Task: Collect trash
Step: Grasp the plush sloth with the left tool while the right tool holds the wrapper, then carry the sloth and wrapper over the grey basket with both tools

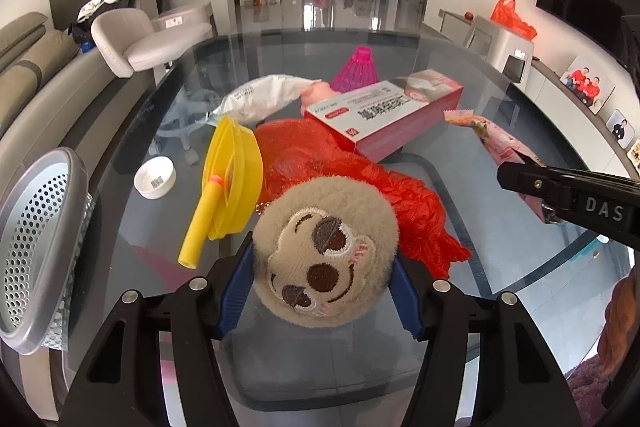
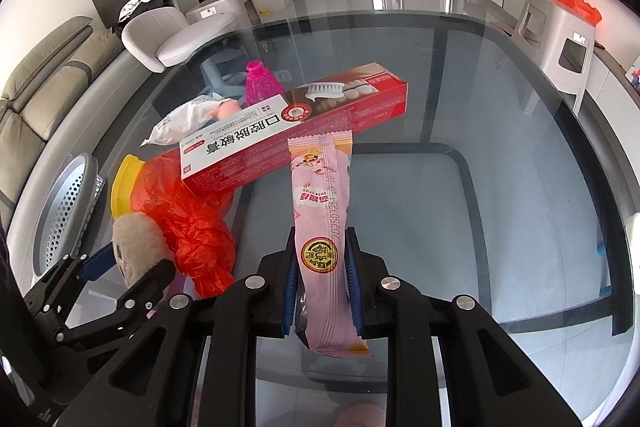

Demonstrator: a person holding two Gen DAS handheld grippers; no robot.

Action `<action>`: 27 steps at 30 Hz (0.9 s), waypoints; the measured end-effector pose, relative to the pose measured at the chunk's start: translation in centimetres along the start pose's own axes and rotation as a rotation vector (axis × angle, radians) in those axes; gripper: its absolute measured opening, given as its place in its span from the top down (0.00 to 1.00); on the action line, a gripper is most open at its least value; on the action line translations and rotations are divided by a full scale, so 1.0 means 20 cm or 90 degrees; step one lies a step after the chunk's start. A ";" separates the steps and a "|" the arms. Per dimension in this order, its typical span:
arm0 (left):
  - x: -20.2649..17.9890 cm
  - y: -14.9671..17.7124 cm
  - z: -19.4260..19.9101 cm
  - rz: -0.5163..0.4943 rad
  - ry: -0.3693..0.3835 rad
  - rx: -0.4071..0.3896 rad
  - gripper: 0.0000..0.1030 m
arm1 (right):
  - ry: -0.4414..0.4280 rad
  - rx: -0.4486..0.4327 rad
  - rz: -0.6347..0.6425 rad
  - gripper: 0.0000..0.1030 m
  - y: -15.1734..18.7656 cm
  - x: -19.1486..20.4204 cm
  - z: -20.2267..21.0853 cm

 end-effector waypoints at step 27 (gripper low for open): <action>0.39 -0.09 0.40 0.045 -0.066 -0.104 0.42 | -0.074 -0.064 0.045 0.80 -0.10 0.48 0.15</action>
Point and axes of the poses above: each gripper's, at about its wrist camera, not at the fingertips, and z roughly against the way its jaws point, x to its left, y to its underside, the point moved 5 cm from there along -z, roughly the way its jaws point
